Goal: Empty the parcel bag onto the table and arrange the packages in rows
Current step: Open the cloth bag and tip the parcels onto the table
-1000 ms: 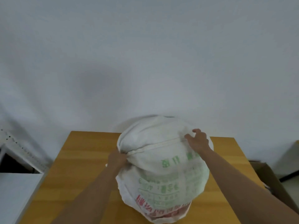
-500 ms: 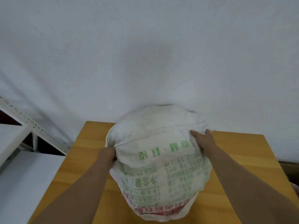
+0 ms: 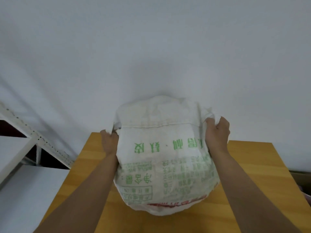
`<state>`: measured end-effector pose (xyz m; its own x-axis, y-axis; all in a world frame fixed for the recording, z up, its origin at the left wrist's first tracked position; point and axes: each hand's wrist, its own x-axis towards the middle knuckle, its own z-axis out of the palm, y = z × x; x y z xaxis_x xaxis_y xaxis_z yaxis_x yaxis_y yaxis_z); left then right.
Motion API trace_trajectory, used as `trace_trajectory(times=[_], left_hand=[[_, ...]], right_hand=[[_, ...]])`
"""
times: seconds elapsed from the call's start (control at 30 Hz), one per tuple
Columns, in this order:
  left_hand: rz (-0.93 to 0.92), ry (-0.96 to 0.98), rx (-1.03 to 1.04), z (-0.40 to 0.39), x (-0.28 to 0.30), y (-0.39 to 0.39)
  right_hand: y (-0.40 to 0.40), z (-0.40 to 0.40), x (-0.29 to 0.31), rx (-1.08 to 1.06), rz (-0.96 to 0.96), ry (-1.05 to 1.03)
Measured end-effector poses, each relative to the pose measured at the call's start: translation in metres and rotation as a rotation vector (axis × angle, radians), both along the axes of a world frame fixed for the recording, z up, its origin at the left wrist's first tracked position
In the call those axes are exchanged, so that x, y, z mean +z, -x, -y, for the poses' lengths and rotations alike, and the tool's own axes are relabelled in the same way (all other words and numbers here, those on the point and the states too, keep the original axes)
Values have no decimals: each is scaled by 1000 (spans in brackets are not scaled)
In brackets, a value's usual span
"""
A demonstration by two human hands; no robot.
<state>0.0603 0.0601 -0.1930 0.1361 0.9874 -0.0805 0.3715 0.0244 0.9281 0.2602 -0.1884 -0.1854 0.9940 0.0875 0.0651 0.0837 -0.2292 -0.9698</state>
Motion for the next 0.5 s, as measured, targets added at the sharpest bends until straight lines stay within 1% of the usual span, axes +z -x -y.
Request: trace_trajectory(times=[0.03,0.07,0.13,0.17,0.2,0.23,0.3,0.33,0.4,0.43,0.5], left_hand=[[4,46,-68,-3,4,3],[64,182,-150,-7,6,6],[227,537,-440,-14,3,19],[251,625,-560,-12,-1,26],[224,645,-642,-6,-5,33],[174,622,-655,-2,-11,38],[118,503,-587,6,-23,46],[115,496,-561,1,-33,47],[97,552,-554,-3,-40,51],[84,568,-532,-12,-52,51],[26,554,-519,-31,-76,52]], right_hand=[[5,-1,7,-4,35,8],[11,-3,12,-15,52,19],[26,-8,16,-14,2,77],[33,-10,12,14,-62,121],[39,-11,5,60,-131,169],[44,-12,-5,113,-192,233],[54,-13,-21,241,-276,360],[55,-13,-26,289,-301,398],[56,-11,-28,346,-376,414],[53,-8,-32,364,-425,417],[48,0,-35,370,-507,444]])
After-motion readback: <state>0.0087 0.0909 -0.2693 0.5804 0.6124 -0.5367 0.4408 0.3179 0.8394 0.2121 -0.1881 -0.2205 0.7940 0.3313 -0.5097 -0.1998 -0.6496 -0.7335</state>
